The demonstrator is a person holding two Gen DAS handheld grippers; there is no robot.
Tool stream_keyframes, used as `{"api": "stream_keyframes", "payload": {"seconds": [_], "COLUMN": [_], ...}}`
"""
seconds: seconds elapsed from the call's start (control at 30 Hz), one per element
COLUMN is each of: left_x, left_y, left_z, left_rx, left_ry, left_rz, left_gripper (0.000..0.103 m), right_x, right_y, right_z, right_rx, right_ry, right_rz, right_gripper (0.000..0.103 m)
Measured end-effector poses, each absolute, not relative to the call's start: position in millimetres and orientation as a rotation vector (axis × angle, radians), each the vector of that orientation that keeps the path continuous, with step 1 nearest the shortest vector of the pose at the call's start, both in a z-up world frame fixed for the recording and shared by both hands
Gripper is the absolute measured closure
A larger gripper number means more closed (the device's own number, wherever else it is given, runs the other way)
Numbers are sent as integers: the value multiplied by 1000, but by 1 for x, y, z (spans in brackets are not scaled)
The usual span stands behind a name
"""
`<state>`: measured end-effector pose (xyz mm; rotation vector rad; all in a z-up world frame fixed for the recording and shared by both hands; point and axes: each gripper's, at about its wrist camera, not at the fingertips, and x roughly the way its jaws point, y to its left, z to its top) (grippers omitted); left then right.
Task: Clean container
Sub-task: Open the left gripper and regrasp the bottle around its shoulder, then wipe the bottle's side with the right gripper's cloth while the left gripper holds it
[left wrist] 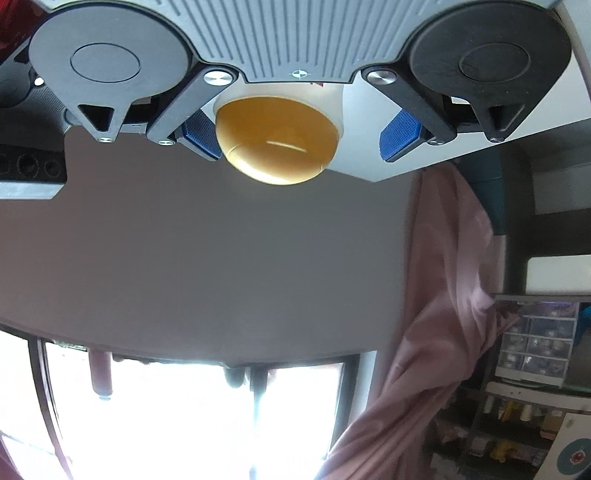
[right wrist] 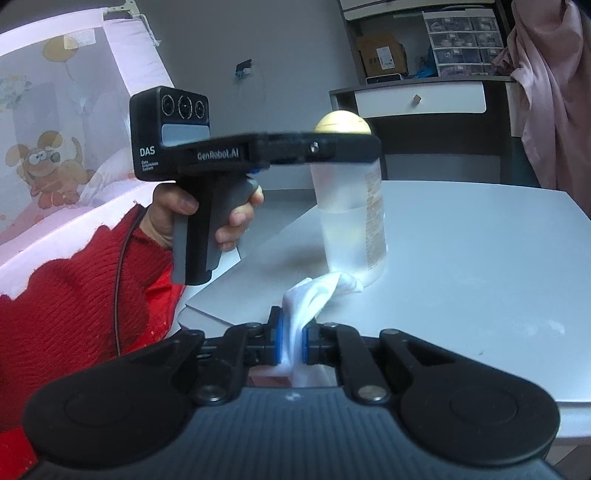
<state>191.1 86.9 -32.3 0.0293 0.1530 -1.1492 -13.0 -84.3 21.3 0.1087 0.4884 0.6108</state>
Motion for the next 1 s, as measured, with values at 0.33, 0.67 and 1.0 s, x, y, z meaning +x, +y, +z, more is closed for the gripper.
{"api": "stream_keyframes", "payload": {"seconds": [0.33, 0.67, 1.0], "left_x": [192, 190, 189], "left_y": [76, 78, 81], "left_z": [-30, -19, -17], "left_rx": [72, 22, 19], "left_ry": [180, 226, 225], "left_rz": [-1186, -1151, -1153], "left_gripper": [36, 38, 38], "right_x": [-17, 0, 25], "right_y": [-85, -85, -93], "right_z": [22, 43, 47], "right_rx": [113, 99, 182], "right_ry": [478, 383, 352], "right_rz": [611, 613, 631], "right_gripper": [93, 93, 94]}}
